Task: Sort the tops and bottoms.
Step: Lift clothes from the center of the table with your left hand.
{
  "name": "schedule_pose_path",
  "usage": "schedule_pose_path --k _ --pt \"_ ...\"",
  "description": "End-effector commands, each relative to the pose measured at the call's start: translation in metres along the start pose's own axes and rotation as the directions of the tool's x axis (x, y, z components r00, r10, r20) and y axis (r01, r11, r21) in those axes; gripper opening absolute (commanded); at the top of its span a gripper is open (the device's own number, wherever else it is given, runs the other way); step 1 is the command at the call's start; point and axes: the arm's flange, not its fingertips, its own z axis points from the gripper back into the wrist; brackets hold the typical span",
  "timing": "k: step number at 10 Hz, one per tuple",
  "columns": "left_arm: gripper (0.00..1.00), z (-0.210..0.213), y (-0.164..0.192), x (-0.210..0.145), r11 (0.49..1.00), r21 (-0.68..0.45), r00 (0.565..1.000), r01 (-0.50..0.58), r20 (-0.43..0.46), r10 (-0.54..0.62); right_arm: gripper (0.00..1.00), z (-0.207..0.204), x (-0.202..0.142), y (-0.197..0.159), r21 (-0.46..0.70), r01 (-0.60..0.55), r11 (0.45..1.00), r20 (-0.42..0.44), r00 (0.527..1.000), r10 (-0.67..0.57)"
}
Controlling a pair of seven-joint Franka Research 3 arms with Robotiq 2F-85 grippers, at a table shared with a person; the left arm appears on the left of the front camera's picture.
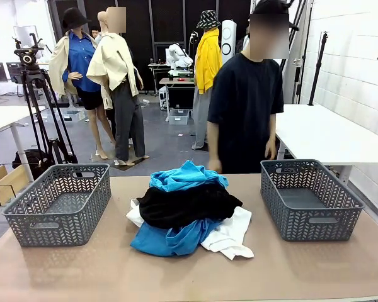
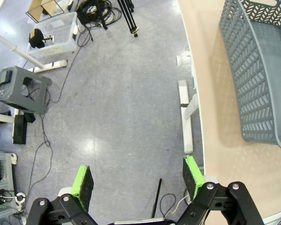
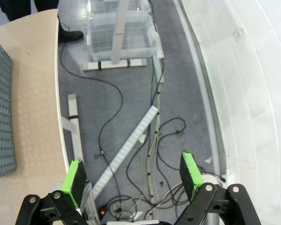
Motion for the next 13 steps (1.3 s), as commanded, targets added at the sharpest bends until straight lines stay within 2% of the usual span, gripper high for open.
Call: schedule_pose_path --k 1,13 --pt "1.00 -0.0013 0.0016 -0.0022 1.000 0.006 1.000 0.003 -0.008 -0.003 1.00 -0.0028 -0.0003 -0.0019 0.002 0.004 1.000 -0.003 1.000 -0.004" --pt "1.00 -0.0013 0.0016 -0.0022 1.000 0.006 1.000 0.003 -0.008 -0.003 1.00 -0.0028 -0.0003 -0.0019 0.002 0.004 1.000 -0.003 1.000 -0.004"
